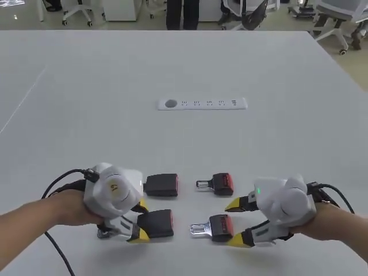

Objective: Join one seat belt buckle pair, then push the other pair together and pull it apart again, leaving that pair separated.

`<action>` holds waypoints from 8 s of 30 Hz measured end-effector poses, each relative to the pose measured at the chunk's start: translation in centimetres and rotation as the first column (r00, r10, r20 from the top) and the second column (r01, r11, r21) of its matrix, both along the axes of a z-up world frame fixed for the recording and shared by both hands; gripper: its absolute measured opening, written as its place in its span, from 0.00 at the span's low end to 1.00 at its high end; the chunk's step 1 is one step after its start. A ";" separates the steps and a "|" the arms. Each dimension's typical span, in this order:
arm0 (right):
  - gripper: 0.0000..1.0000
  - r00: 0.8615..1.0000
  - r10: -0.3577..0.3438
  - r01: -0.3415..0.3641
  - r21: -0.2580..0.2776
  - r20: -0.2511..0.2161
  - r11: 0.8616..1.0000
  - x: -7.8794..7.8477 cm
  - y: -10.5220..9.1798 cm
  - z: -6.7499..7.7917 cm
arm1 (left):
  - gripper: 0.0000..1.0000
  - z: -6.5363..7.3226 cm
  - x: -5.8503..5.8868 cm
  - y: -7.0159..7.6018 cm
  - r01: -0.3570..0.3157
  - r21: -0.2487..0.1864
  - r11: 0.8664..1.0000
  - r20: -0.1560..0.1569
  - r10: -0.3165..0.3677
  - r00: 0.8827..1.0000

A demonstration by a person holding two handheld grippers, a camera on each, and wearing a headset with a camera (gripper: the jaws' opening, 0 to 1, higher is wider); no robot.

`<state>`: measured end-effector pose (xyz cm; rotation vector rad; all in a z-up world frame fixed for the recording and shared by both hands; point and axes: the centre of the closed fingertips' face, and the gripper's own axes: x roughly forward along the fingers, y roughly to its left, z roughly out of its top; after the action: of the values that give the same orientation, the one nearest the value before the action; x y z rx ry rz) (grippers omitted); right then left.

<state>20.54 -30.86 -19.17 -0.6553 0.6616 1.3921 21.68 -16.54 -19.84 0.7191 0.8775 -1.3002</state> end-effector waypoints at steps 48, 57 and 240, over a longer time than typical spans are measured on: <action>0.31 1.000 -0.016 0.016 -0.076 0.006 0.997 0.8 -0.1 -1.3 | 0.32 -0.9 -0.2 0.1 0.093 0.029 0.995 -0.031 -0.092 0.995; 0.31 1.000 -0.009 0.010 -0.072 0.007 0.997 0.7 0.6 -1.1 | 0.32 -0.5 -0.5 0.0 0.097 0.043 0.994 -0.033 -0.095 0.995; 0.29 0.998 -0.048 0.050 -0.079 0.030 0.996 0.7 6.6 -1.3 | 0.31 -0.8 -0.3 0.0 0.148 0.081 0.986 -0.015 -0.147 0.989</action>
<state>21.26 -24.23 -20.43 -0.7163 0.7094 1.3143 21.37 -16.55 -20.61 0.8568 0.9029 -1.4055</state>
